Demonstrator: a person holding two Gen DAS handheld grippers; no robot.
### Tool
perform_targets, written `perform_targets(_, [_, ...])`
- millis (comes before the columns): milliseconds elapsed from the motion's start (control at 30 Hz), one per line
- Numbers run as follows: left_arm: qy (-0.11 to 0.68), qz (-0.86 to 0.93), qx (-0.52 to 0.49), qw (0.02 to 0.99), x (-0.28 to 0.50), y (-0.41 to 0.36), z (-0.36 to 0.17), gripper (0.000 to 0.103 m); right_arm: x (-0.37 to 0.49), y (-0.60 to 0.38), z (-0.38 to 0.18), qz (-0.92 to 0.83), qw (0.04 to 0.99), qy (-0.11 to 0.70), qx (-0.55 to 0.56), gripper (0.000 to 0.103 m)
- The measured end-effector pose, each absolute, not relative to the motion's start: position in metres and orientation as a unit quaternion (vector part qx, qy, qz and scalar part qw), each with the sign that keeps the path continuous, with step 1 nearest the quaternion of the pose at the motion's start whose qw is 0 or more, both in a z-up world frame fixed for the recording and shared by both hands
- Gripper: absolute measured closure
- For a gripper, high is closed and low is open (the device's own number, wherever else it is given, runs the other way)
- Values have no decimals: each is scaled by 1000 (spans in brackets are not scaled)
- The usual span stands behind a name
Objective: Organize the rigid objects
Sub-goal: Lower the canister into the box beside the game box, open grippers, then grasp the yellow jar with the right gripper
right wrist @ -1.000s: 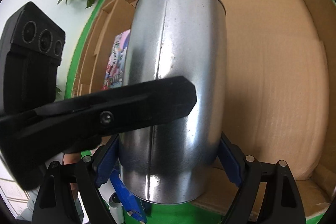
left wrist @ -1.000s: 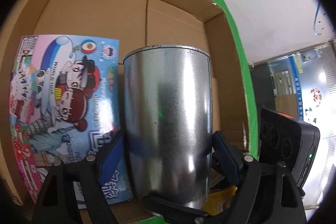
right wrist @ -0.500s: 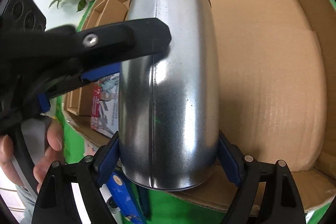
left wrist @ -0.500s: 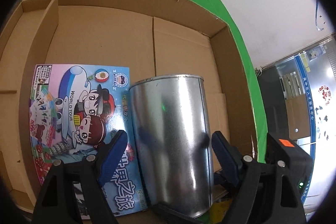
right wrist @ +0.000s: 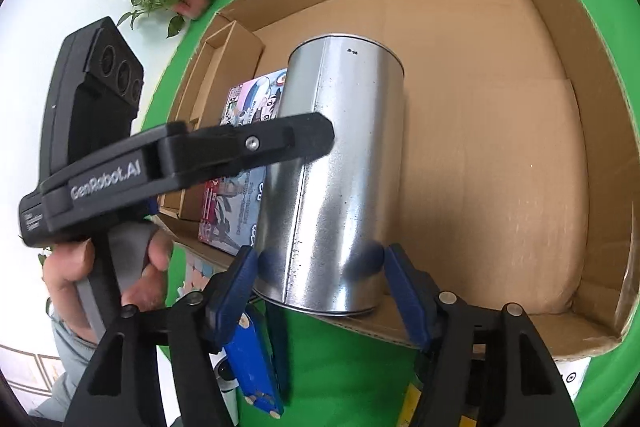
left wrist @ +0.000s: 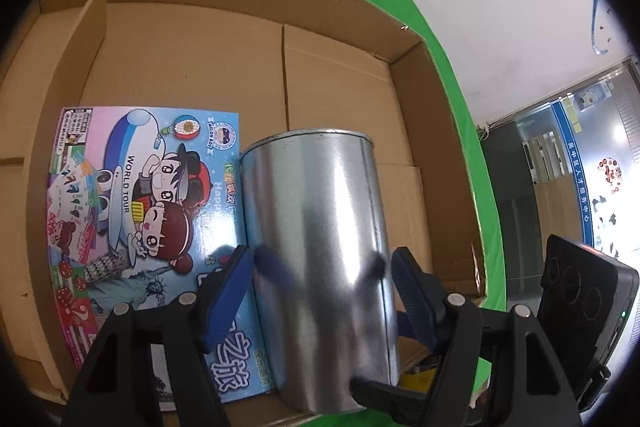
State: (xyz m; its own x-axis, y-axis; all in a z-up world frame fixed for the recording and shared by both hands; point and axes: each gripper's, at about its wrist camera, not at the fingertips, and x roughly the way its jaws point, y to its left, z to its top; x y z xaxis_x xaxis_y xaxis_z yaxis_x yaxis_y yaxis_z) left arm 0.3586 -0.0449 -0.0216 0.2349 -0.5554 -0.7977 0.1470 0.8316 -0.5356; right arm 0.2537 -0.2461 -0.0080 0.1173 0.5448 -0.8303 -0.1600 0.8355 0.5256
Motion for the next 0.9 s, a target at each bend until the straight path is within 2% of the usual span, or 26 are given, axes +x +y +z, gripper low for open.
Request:
perform_targets(133, [500, -218, -119, 829, 323, -42, 19, 33, 251, -247, -9, 230, 735, 615, 168, 39])
perform_targets(167, [470, -211, -98, 851, 308, -40, 33, 32, 243, -249, 1, 221, 750, 603, 158, 35])
perform_targets(200, [431, -195, -71, 878, 288, -38, 50, 31, 237, -248, 8, 209, 769, 588, 137, 21])
perform_targets(233, [394, -175, -46, 901, 269, -35, 64, 30, 225, -253, 18, 192, 794, 566, 110, 12])
perform_targets(267, [351, -148, -17, 925, 247, -32, 78, 22, 208, -255, 33, 168, 829, 529, 74, 0])
perform_targets(300, [296, -113, 16, 948, 221, -29, 90, 16, 189, -258, 48, 144, 860, 488, 46, 0])
perform_targets(333, [251, -86, 39, 963, 199, -27, 98, 5, 171, -260, 59, 125, 881, 455, 29, 0])
perform_targets(367, [213, -59, 60, 973, 179, -26, 104, 1, 150, -259, 68, 114, 895, 431, 20, 0])
perform_targets(433, [183, -21, 85, 979, 148, -25, 107, 1, 125, -261, 74, 114, 903, 413, 18, 0])
perform_targets(533, [200, -23, 73, 977, 119, -23, 102, 1, 85, -265, 83, 98, 923, 372, 24, 0])
perform_targets(567, [203, -26, 68, 977, 109, -22, 99, 8, 77, -268, 85, 92, 925, 366, 30, 0])
perform_targets(600, [202, -28, 63, 977, 97, -23, 95, 20, 68, -272, 84, 91, 926, 364, 34, 2])
perform_targets(633, [205, -30, 61, 976, 94, -24, 93, 67, 58, -275, 83, 97, 926, 362, 35, 7])
perform_targets(667, [217, -35, 57, 974, 87, -23, 88, 101, 48, -278, 80, 104, 927, 359, 31, 33])
perform_targets(700, [234, -42, 40, 971, 83, -23, 84, 101, 38, -279, 77, 107, 928, 357, 19, 55])
perform_targets(767, [240, -54, 7, 969, 76, -21, 78, 100, 23, -285, 72, 105, 930, 352, 12, 56])
perform_targets(800, [247, -63, 0, 967, 73, -22, 75, 96, 16, -291, 67, 103, 931, 350, 18, 44])
perform_targets(833, [264, -78, -6, 961, 72, -23, 71, 69, 10, -299, 64, 100, 931, 351, 26, 31])
perform_targets(867, [278, -91, -17, 956, 71, -24, 67, 22, 8, -305, 59, 97, 930, 353, 34, 0])
perform_targets(900, [281, -89, -29, 955, 67, -23, 63, 5, 7, -314, 54, 94, 929, 354, 47, 1])
